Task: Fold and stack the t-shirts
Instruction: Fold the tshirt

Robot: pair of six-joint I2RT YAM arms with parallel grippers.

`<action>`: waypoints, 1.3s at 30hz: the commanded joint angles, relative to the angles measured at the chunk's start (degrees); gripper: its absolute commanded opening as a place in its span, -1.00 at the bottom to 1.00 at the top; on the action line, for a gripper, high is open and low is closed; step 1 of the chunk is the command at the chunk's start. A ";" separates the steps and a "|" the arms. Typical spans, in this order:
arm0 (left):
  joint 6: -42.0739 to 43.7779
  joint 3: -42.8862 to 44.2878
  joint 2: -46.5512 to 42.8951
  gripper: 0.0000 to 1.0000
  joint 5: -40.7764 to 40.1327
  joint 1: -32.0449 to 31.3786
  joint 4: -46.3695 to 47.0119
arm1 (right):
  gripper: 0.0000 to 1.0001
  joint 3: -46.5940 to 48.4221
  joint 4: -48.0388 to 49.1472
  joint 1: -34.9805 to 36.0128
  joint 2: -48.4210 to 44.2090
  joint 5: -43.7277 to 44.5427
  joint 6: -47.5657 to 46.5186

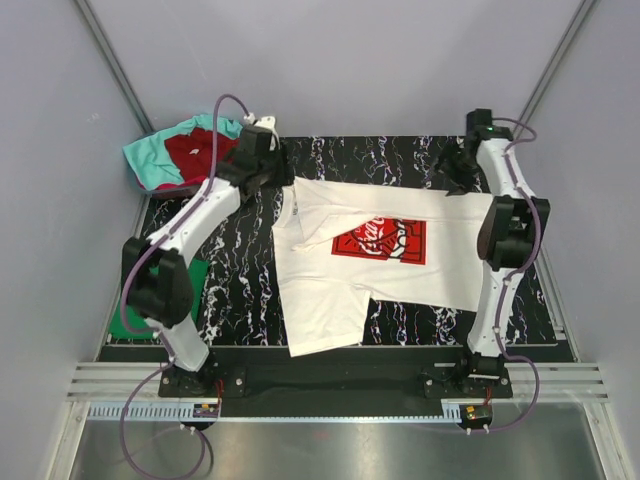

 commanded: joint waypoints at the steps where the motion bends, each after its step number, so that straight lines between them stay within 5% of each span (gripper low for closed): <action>1: -1.17 -11.81 -7.16 -0.01 7.08 0.14 -1.33 | 0.52 -2.14 2.35 8.37 -3.70 -4.78 3.61; 8: -1.53 -27.58 -25.18 0.00 11.23 -0.21 -3.08 | 0.47 10.93 -1.59 21.83 5.43 -7.34 0.90; 15: -1.61 -32.95 -34.07 0.04 9.29 -0.12 -6.34 | -0.18 20.01 -5.57 28.08 14.31 -5.75 2.29; 29: -2.32 -36.20 -36.80 0.06 9.03 -0.12 -6.51 | 0.13 20.79 -4.25 36.25 17.57 5.67 -1.21; 39: -0.91 -38.92 -34.62 0.06 13.85 -0.12 -2.49 | 0.05 23.44 -2.84 38.28 19.77 11.04 -6.49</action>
